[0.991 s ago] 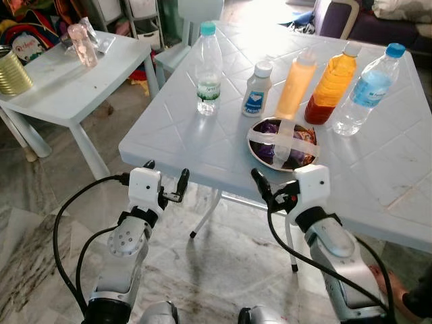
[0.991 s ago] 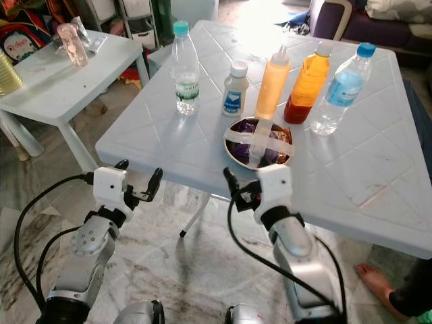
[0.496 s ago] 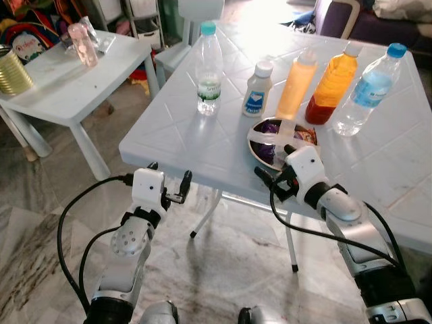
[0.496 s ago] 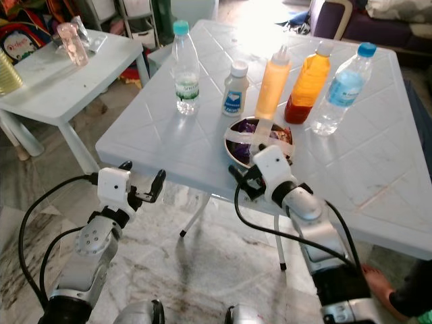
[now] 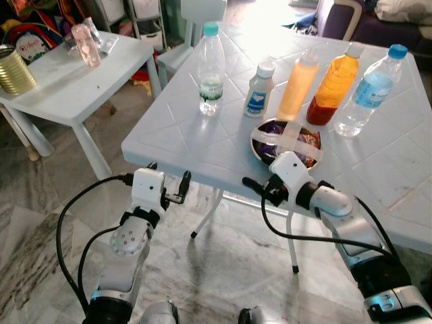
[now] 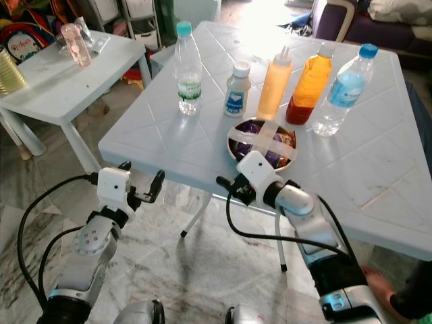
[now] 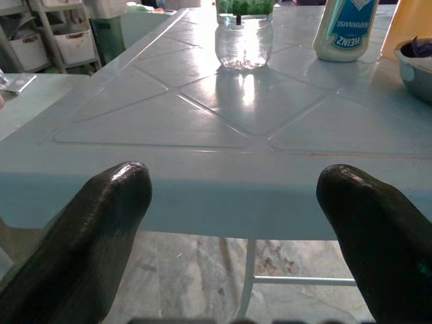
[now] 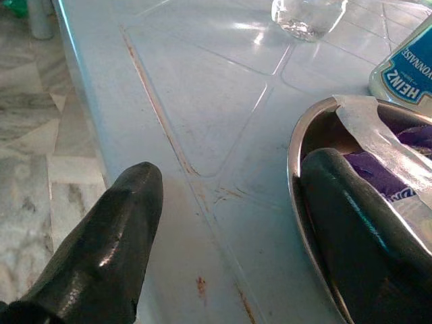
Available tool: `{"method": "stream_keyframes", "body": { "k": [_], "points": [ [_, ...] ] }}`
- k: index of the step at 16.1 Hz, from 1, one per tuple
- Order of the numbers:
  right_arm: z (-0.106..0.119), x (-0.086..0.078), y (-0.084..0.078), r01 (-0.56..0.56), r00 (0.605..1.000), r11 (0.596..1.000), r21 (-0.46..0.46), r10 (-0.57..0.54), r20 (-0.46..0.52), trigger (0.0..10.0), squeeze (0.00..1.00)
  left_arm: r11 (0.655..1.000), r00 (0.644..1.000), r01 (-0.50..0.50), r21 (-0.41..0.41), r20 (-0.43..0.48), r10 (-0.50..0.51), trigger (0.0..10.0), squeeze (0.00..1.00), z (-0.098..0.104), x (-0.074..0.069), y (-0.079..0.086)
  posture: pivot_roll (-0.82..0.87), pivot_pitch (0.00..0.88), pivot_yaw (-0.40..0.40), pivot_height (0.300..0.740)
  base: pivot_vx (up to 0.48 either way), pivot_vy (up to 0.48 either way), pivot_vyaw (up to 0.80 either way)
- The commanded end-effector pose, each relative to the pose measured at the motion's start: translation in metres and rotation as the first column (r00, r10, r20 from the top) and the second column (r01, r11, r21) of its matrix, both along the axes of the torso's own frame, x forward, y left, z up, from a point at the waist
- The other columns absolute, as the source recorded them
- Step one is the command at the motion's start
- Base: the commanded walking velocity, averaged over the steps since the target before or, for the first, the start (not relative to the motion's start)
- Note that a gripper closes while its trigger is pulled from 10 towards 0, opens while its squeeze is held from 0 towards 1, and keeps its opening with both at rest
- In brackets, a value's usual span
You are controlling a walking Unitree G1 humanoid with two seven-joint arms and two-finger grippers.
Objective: Restocking fridge
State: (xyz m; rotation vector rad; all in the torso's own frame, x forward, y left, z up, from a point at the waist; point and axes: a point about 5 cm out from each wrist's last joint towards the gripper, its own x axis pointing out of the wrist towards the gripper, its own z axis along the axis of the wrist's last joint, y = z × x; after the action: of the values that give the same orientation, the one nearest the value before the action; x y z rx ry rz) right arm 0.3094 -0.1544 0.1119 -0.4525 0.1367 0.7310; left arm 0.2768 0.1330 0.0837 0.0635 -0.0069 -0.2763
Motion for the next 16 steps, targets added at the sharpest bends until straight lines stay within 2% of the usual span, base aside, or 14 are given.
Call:
{"method": "stream_keyframes", "body": {
  "k": [1, 3, 4, 5, 6, 10, 12, 13, 14, 16],
  "points": [
    [-0.007, -0.001, -0.005, -0.002, 0.999, 0.999, -0.04, 0.0, -0.039, 0.0, 0.0, 1.0, 1.0, 0.0, 0.01, -0.016, 0.0, 10.0, 0.0, -0.003, -0.001, 0.0, 0.06, 0.092, -0.004, 0.74, 0.0, 0.0, 0.0],
    [-0.005, 0.003, -0.013, 0.014, 1.0, 0.996, -0.093, -0.016, -0.021, 5.5, 0.0, 1.0, 1.0, 0.006, 0.014, -0.018, -0.006, 10.0, 0.0, -0.003, -0.001, -0.001, 0.06, 0.09, 0.0, 0.74, 0.0, 0.0, 0.0],
    [-0.002, 0.004, -0.015, 0.018, 1.0, 0.994, -0.109, -0.017, 0.01, 8.8, 0.0, 1.0, 1.0, 0.006, 0.014, -0.018, -0.006, 10.0, 0.0, -0.003, 0.0, 0.0, 0.06, 0.09, 0.001, 0.74, 0.0, 0.0, 0.0],
    [0.002, 0.006, -0.017, 0.021, 0.999, 0.992, -0.124, -0.017, 0.031, 9.6, 0.0, 1.0, 1.0, 0.005, 0.016, -0.018, -0.005, 10.0, 0.0, -0.002, 0.001, 0.0, 0.06, 0.09, 0.002, 0.74, 0.0, 0.0, 0.0],
    [0.002, 0.007, -0.021, 0.034, 0.999, 0.988, -0.153, -0.027, 0.047, 10.0, 0.0, 1.0, 1.0, 0.004, 0.018, -0.018, -0.004, 10.0, 0.0, -0.002, 0.001, 0.001, 0.06, 0.09, 0.002, 0.74, 0.0, 0.0, 0.0],
    [-0.001, 0.007, -0.031, 0.041, 0.999, 0.981, -0.192, -0.04, 0.01, 10.0, 0.0, 1.0, 1.0, 0.006, 0.02, -0.022, -0.005, 10.0, 0.0, -0.003, 0.0, 0.0, 0.06, 0.091, 0.005, 0.74, 0.0, 0.0, 0.0],
    [-0.008, 0.001, -0.036, -0.046, 0.996, 0.971, -0.233, 0.026, -0.089, 10.0, 0.0, 1.0, 0.999, 0.012, 0.023, -0.033, -0.011, 10.0, 0.0, -0.005, -0.001, -0.001, 0.06, 0.094, 0.007, 0.74, 0.0, 0.0, 0.0],
    [-0.008, 0.001, -0.037, -0.049, 0.995, 0.972, -0.229, 0.026, -0.1, 10.0, 0.0, 1.0, 0.999, 0.013, 0.024, -0.034, -0.012, 10.0, 0.0, -0.005, -0.001, -0.001, 0.06, 0.094, 0.007, 0.74, 0.0, 0.0, 0.0],
    [-0.008, 0.0, -0.039, -0.076, 0.99, 0.972, -0.222, 0.048, -0.131, 10.0, 1.0, 1.0, 0.999, 0.01, 0.027, -0.038, -0.009, 10.0, 0.0, -0.006, 0.0, -0.001, 0.06, 0.095, 0.005, 0.74, 0.0, 0.0, 0.0],
    [-0.011, 0.0, -0.041, -0.084, 0.988, 0.964, -0.252, 0.048, -0.145, 10.0, 1.0, 1.0, 0.999, 0.009, 0.028, -0.039, -0.008, 10.0, 0.0, -0.006, 0.0, -0.001, 0.06, 0.095, 0.003, 0.74, 0.0, 0.0, 0.0]
  ]
}}
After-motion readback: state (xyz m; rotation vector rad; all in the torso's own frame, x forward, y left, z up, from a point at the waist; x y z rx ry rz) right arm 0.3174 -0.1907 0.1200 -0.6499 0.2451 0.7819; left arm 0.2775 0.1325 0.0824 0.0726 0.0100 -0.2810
